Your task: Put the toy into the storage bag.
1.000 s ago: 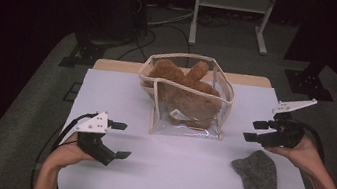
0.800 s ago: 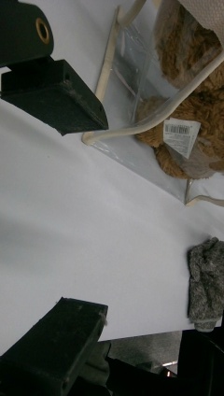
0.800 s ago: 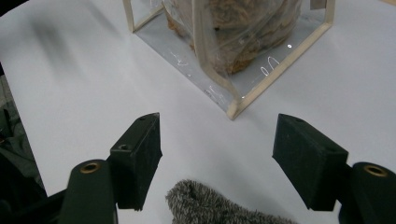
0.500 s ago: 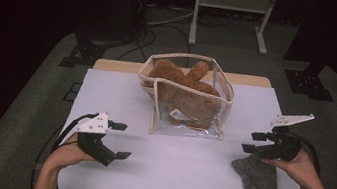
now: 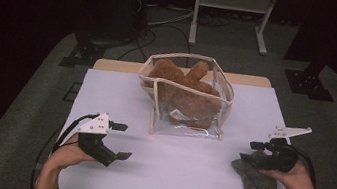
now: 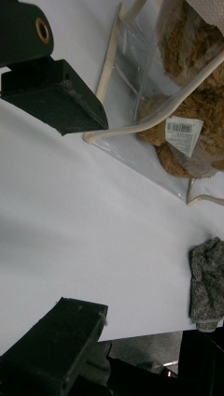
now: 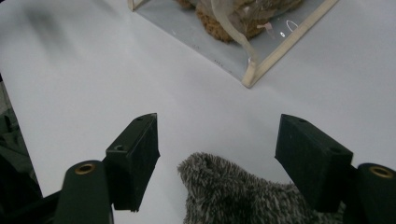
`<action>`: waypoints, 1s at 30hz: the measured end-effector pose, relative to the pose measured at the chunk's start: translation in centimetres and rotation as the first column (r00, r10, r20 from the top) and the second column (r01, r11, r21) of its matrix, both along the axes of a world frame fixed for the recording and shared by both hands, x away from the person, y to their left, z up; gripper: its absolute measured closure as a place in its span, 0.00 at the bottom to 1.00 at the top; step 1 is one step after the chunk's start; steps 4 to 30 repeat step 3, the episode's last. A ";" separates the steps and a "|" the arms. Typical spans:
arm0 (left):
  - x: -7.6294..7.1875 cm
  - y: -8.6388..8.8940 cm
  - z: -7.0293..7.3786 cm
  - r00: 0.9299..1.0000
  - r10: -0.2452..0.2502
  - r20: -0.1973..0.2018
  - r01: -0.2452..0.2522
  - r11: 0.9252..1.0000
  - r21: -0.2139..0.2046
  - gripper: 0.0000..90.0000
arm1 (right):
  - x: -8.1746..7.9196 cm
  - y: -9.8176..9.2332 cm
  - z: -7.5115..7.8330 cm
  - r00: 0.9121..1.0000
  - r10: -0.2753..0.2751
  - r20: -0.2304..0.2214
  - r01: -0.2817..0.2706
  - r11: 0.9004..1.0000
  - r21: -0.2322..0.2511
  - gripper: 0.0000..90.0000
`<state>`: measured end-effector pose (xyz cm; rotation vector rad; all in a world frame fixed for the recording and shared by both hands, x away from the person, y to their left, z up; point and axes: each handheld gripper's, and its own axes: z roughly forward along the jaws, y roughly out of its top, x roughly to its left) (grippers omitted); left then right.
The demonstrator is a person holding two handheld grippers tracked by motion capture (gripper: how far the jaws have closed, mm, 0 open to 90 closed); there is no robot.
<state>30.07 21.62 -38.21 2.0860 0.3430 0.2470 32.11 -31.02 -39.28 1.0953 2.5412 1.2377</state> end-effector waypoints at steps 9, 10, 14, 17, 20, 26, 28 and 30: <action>0.0 0.0 0.0 1.000 0.000 0.001 0.000 1.000 -0.001 0.10 | -0.3 -0.1 -0.4 1.000 -0.005 0.006 0.005 1.000 0.005 0.31; 0.0 0.0 0.0 1.000 0.000 0.001 0.000 1.000 -0.001 0.10 | -0.3 -0.1 -0.4 1.000 -0.005 0.006 0.005 1.000 0.005 0.31; 0.0 0.0 0.0 1.000 0.000 0.001 0.000 1.000 -0.001 0.10 | -0.3 -0.1 -0.4 1.000 -0.005 0.006 0.005 1.000 0.005 0.31; 0.0 0.0 0.0 1.000 0.000 0.001 0.000 1.000 -0.001 0.10 | -0.3 -0.1 -0.4 1.000 -0.005 0.006 0.005 1.000 0.005 0.31; 0.0 0.0 0.0 1.000 0.000 0.001 0.000 1.000 -0.001 0.10 | -0.3 -0.1 -0.4 1.000 -0.005 0.006 0.005 1.000 0.005 0.31; 0.0 0.0 0.0 1.000 0.000 0.001 0.000 1.000 -0.001 0.10 | -0.3 -0.1 -0.4 1.000 -0.005 0.006 0.005 1.000 0.005 0.31; 0.0 0.0 0.0 1.000 0.000 0.001 0.000 1.000 -0.001 0.10 | -0.3 -0.1 -0.4 1.000 -0.005 0.006 0.005 1.000 0.005 0.31; 0.0 0.0 0.0 1.000 0.000 0.001 0.000 1.000 -0.001 0.10 | -0.3 -0.1 -0.4 1.000 -0.005 0.006 0.005 1.000 0.005 0.31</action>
